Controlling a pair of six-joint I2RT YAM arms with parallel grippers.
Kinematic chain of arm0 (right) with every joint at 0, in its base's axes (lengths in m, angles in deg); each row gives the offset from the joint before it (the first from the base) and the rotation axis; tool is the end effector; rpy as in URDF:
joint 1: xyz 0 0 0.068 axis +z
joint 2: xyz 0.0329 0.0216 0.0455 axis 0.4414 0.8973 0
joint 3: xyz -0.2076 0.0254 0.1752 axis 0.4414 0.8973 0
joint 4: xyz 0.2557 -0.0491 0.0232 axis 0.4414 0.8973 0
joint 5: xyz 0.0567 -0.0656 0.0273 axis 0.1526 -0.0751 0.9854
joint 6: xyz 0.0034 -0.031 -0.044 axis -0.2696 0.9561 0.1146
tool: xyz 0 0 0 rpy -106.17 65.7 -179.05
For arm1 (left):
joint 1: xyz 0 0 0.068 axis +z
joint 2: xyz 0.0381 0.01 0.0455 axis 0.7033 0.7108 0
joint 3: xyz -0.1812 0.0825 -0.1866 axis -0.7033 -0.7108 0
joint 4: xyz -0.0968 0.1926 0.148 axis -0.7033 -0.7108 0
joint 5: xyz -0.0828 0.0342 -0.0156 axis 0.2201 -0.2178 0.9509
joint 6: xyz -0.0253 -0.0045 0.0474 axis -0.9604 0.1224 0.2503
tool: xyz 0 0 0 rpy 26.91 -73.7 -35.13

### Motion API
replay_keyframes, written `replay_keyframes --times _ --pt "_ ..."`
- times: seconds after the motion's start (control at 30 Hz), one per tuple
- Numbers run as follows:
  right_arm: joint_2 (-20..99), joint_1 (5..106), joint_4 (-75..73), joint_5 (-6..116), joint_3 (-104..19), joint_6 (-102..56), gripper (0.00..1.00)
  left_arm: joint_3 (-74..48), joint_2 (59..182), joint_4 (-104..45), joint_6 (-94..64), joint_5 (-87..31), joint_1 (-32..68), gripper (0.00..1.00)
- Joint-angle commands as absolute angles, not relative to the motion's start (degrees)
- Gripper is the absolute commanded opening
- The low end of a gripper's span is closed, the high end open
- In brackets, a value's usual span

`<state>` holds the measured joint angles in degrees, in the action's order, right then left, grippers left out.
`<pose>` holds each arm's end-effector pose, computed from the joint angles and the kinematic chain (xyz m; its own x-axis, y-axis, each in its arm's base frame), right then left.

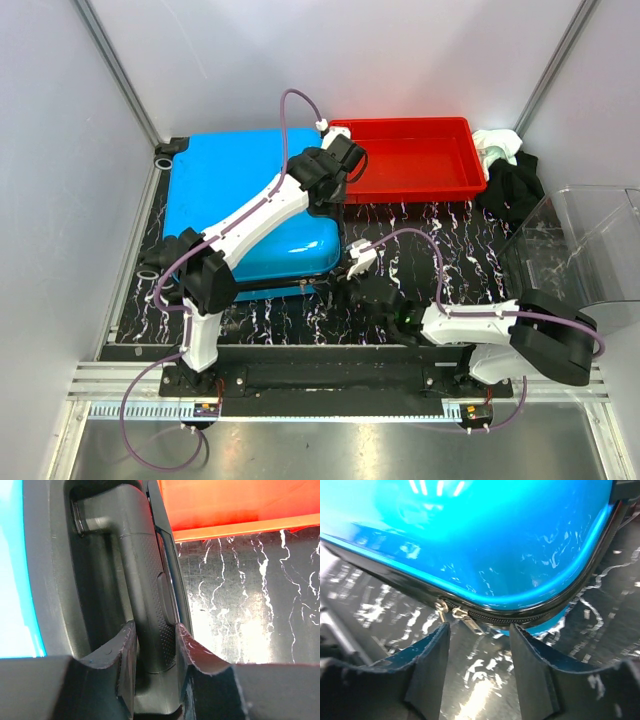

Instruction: Open, take out, and arrange the luggage

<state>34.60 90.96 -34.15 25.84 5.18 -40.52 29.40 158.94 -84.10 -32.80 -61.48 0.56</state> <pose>0.1262 0.2368 0.1985 -0.3866 0.0775 -0.9190 -0.5795 0.7548 0.3074 0.3245 -0.2936 0.3348 -0.7056 0.0652 -0.7056 0.1039 0.9945 -0.0121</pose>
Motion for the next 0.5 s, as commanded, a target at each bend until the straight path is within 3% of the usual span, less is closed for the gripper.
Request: replay_keyframes --times 0.0,0.47 --pt "37.61 87.28 -47.09 33.93 7.61 -48.60 0.58 28.21 159.22 -85.10 -28.45 -54.60 0.49 0.00" --pt "46.92 82.53 -61.87 42.37 10.43 -55.03 0.62 28.65 159.49 -84.66 -28.09 -54.33 0.40 0.00"
